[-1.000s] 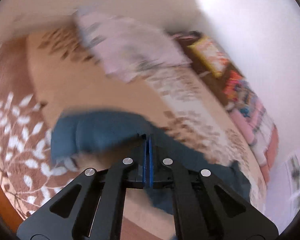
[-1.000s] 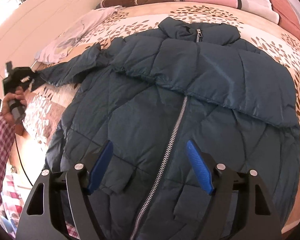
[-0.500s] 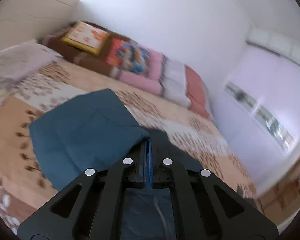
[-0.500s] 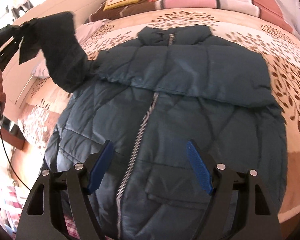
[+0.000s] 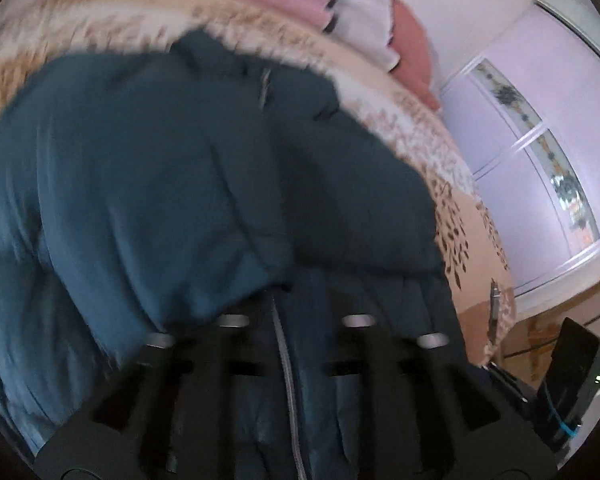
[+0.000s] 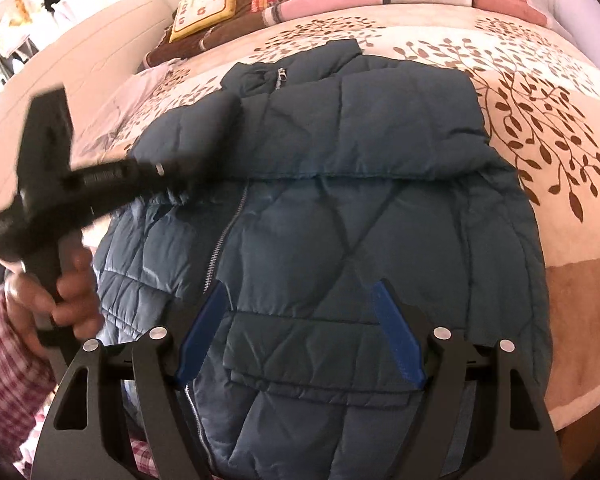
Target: Fold large clothes
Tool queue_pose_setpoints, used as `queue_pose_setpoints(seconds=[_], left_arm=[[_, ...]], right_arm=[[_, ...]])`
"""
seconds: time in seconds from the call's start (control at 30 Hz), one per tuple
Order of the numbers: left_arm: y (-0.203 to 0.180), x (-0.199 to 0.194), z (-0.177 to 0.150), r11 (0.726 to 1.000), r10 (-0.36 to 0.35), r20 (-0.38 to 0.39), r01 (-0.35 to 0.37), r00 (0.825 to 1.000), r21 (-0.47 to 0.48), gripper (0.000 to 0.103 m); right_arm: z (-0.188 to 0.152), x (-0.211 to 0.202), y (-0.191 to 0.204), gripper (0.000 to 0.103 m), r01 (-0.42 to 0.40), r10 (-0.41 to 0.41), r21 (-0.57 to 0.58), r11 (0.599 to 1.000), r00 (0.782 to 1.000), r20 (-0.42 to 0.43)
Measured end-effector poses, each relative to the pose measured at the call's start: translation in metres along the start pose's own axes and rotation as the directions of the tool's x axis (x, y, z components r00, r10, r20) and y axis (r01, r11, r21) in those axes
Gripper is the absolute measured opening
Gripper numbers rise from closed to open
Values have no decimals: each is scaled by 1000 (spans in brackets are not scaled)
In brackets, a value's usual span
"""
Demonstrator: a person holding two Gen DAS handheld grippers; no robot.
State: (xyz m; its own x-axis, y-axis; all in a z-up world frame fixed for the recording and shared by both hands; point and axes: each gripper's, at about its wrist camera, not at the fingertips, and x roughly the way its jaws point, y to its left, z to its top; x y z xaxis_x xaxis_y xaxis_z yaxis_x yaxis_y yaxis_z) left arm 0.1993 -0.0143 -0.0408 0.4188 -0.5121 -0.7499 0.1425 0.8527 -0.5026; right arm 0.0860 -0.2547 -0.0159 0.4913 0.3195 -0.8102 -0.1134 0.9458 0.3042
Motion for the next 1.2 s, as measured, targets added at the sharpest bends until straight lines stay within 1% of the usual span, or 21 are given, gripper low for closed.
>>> queue_pose_setpoints(seconds=[0.03, 0.07, 0.13, 0.2, 0.23, 0.3, 0.33, 0.4, 0.5, 0.6, 0.7, 0.73, 0.77, 0.8, 0.87, 0.9, 0.93, 0.97, 1.0, 1.07, 1.2], left_arm=[[3, -1, -7, 1000, 14, 2, -14, 1000, -27, 64], [7, -6, -14, 999, 13, 21, -12, 1000, -40, 68], [11, -19, -25, 999, 15, 35, -14, 999, -36, 69], [19, -34, -36, 997, 73, 78, -71, 994, -33, 70], [25, -44, -43, 992, 127, 114, -123, 985, -40, 70], [33, -59, -56, 981, 193, 152, -187, 969, -57, 71], [38, -68, -65, 976, 215, 166, -207, 962, -67, 71], [45, -80, -77, 970, 239, 177, -227, 955, -84, 71], [58, -97, -94, 969, 237, 173, -220, 956, -114, 71], [65, -108, -106, 968, 237, 179, -216, 955, -131, 71], [75, -119, -112, 968, 231, 193, -204, 954, -149, 71], [79, -122, -113, 967, 229, 199, -199, 953, -156, 71], [82, -125, -115, 967, 228, 204, -197, 952, -161, 71], [84, -126, -114, 966, 229, 208, -196, 951, -166, 71], [88, -129, -115, 965, 228, 214, -191, 950, -178, 71], [89, -130, -116, 965, 225, 216, -188, 950, -182, 71], [91, -131, -116, 965, 225, 217, -186, 950, -185, 71], [92, -132, -117, 964, 227, 219, -187, 949, -188, 71], [93, -133, -117, 964, 226, 221, -186, 949, -189, 71], [95, -134, -118, 964, 228, 225, -186, 947, -191, 71], [97, -132, -118, 963, 226, 217, -184, 950, -198, 71]], right_arm=[[1, 1, 1, 74, 1, -1, 3, 1000, 1000, -4], [2, 2, 2, 74, 2, -2, 3, 1000, 1000, -6], [6, 3, 6, 74, 2, -2, -10, 1000, 1000, -1], [13, 4, 16, 74, 2, -2, -45, 999, 1000, 7], [15, 5, 22, 74, 0, 0, -62, 998, 1000, 11], [24, 9, 41, 74, -16, 18, -112, 994, 1000, 21], [27, 13, 50, 74, -23, 26, -137, 990, 999, 23], [35, 22, 74, 74, -16, 23, -210, 978, 999, 34], [43, 42, 104, 76, 6, 1, -291, 957, 1000, 24], [47, 62, 136, 79, 15, -13, -367, 930, 1000, 7], [43, 81, 169, 83, 3, -11, -454, 891, 1000, -13], [42, 86, 176, 83, 14, -23, -476, 879, 1000, -13], [39, 92, 184, 83, 38, -47, -503, 864, 999, -4], [36, 102, 192, 83, 76, -82, -538, 839, 997, 13], [31, 116, 199, 83, 144, -147, -576, 805, 988, 42], [29, 124, 200, 81, 175, -176, -595, 785, 983, 56], [29, 130, 198, 63, 202, -204, -605, 770, 977, 66], [29, 135, 196, 38, 226, -235, -610, 759, 970, 67], [32, 137, 191, 32, 219, -234, -597, 772, 971, 53], [41, 122, 176, 18, 171, -175, -519, 837, 984, 41], [55, 84, 153, 12, 114, -91, -417, 902, 993, 76]])
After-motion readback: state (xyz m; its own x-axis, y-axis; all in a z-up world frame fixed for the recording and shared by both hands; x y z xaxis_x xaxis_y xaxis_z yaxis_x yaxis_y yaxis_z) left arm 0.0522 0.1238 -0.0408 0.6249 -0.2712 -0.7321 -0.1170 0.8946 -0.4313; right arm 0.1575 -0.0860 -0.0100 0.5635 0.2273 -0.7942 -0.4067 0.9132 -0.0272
